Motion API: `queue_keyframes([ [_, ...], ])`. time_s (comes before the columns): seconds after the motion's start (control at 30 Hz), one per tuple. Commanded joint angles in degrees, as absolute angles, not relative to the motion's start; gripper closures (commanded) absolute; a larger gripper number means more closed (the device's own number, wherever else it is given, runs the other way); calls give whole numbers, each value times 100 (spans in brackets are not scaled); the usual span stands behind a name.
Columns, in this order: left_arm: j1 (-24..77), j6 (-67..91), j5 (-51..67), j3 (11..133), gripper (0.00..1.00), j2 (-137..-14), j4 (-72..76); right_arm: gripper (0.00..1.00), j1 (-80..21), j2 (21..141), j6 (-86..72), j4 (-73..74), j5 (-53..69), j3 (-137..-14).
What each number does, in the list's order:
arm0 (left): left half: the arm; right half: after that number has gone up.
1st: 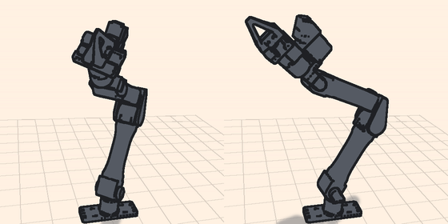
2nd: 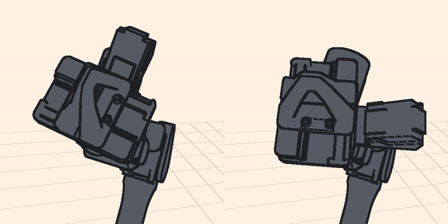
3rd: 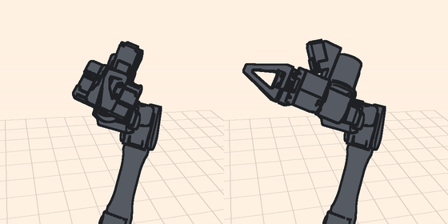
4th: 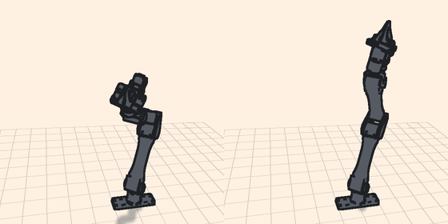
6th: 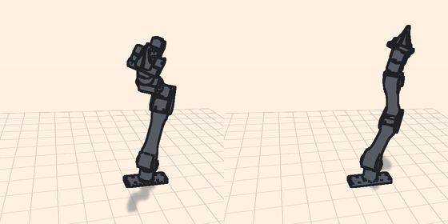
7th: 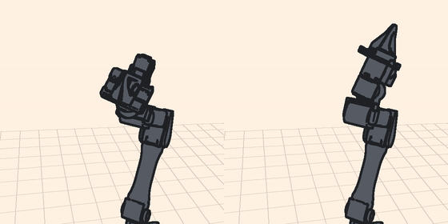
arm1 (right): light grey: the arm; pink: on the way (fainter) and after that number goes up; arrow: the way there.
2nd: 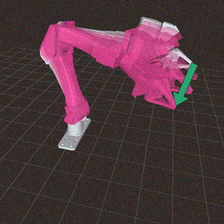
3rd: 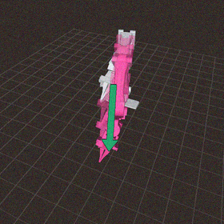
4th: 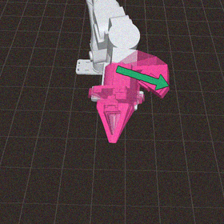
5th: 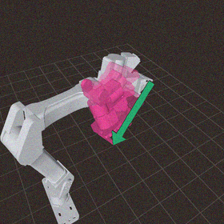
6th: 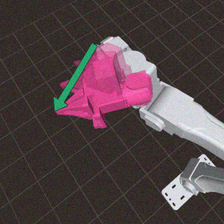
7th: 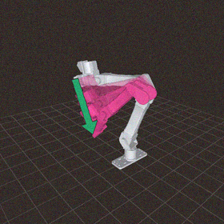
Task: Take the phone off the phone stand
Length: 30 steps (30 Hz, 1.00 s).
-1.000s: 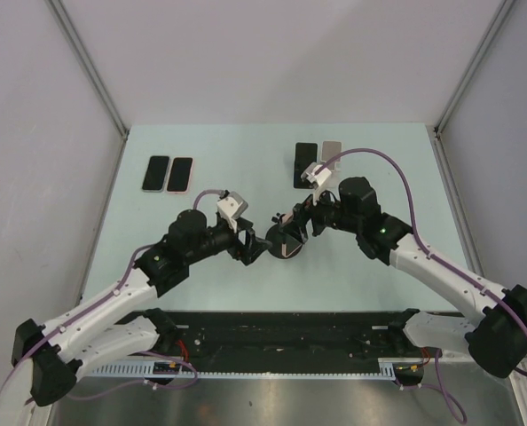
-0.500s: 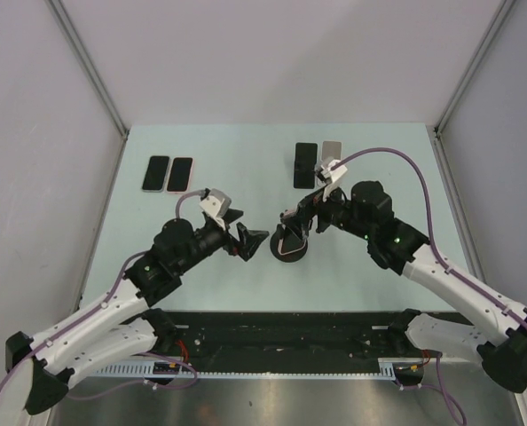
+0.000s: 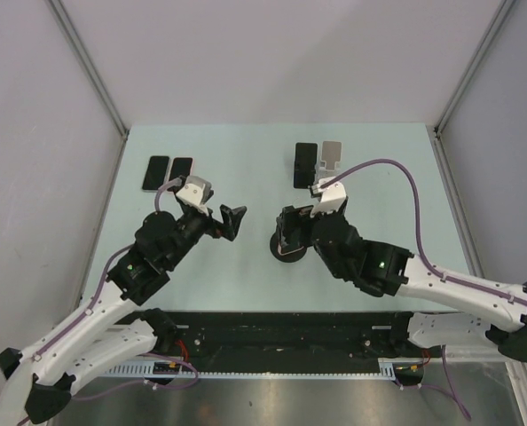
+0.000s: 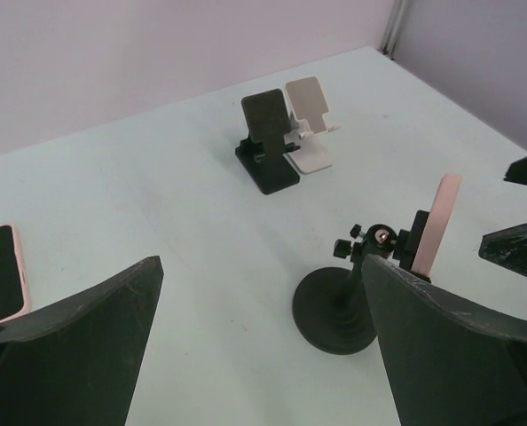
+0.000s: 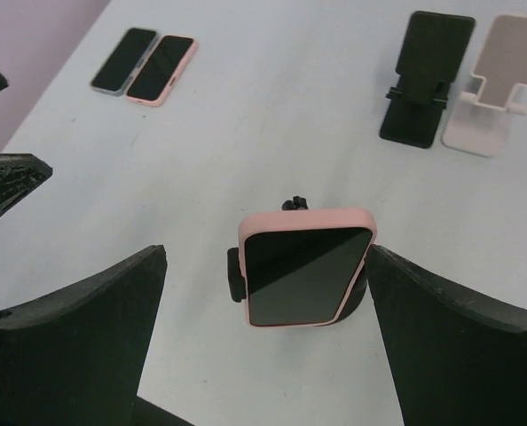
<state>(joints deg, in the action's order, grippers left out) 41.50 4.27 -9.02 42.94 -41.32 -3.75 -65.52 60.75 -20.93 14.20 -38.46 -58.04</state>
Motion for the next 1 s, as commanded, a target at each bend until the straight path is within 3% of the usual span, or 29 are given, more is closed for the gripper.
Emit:
queue_keyframes([
  [0.0,4104,176,-1239,4219,0,-4096,-466,0,-6943,6441,-2847,1740,-5738,-6178],
  [0.33,4104,141,-1309,4025,0,-3929,-483,0,-6996,7513,-2891,1582,-6257,-6530],
  [0.63,4104,132,-1257,4025,0,-3902,-510,1,-6820,7971,-2997,1468,-5714,-6522],
  [0.73,4104,132,-1266,4017,1,-3894,-519,9,-6724,8042,-2918,1433,-5529,-6530],
  [0.8,4104,132,-1257,4017,0,-3885,-527,20,-6680,8025,-2874,1433,-5450,-6530],
  [0.83,4104,132,-1257,4017,0,-3867,-527,31,-6654,8016,-2787,1407,-5371,-6530],
  [0.97,4104,123,-1239,4017,1,-3867,-527,45,-6636,7928,-2358,1187,-5020,-6452],
])
